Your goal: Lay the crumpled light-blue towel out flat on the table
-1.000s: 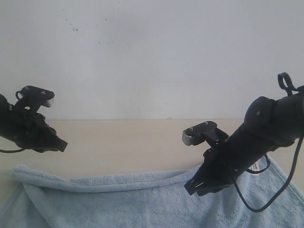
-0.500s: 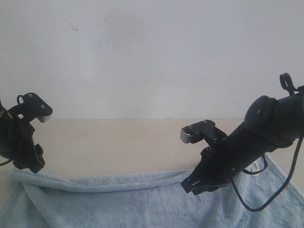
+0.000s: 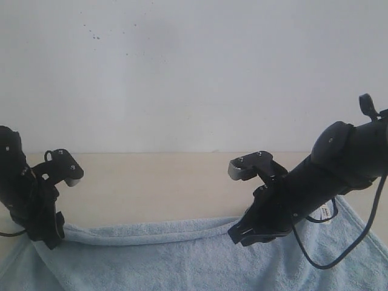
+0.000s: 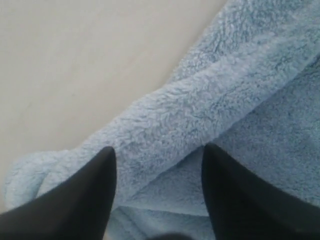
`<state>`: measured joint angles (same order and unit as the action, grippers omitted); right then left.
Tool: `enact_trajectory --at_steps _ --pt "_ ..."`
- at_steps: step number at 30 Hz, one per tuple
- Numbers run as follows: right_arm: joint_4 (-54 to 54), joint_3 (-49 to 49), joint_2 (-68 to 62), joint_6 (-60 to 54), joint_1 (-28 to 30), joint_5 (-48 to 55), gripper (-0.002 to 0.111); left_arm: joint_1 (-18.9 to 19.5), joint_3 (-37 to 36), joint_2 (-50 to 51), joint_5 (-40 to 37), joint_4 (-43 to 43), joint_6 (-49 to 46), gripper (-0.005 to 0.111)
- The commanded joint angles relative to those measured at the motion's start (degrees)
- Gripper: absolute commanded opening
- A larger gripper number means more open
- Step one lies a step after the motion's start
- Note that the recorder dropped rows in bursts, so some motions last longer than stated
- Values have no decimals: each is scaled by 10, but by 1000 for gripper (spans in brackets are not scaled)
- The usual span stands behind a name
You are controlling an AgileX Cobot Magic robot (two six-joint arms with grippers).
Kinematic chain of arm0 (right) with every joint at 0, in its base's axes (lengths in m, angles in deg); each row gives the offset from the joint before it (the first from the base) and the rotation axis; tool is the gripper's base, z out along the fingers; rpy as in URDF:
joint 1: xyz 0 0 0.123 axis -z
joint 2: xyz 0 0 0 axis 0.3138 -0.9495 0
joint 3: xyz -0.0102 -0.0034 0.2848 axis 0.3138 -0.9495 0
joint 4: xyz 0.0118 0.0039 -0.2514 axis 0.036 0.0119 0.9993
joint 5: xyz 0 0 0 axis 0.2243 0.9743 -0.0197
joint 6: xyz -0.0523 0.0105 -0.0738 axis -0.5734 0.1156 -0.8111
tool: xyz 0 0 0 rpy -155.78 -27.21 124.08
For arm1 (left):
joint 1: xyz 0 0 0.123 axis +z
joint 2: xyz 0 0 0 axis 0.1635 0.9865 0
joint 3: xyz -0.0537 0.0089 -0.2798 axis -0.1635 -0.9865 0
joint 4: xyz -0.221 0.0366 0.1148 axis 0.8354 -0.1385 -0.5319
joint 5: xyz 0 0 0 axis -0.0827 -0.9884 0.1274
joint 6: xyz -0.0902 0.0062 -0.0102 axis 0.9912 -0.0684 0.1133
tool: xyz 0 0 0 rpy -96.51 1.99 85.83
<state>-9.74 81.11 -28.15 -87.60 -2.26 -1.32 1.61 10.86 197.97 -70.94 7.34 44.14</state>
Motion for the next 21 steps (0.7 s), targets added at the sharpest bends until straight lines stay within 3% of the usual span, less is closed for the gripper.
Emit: enact_trajectory --at_steps 1,6,17,21 --pt "-4 -1 2 -8 -1 2 0 -2 2 9 32 -1 -1 48" --pt "-10 -1 2 -10 -1 -2 0 -2 2 20 40 -1 -1 45" --pt "-19 -1 2 -16 -1 -3 0 -2 7 30 45 -1 28 5" --pt "-21 -1 2 -16 -1 -3 0 -2 24 9 64 -1 61 4"
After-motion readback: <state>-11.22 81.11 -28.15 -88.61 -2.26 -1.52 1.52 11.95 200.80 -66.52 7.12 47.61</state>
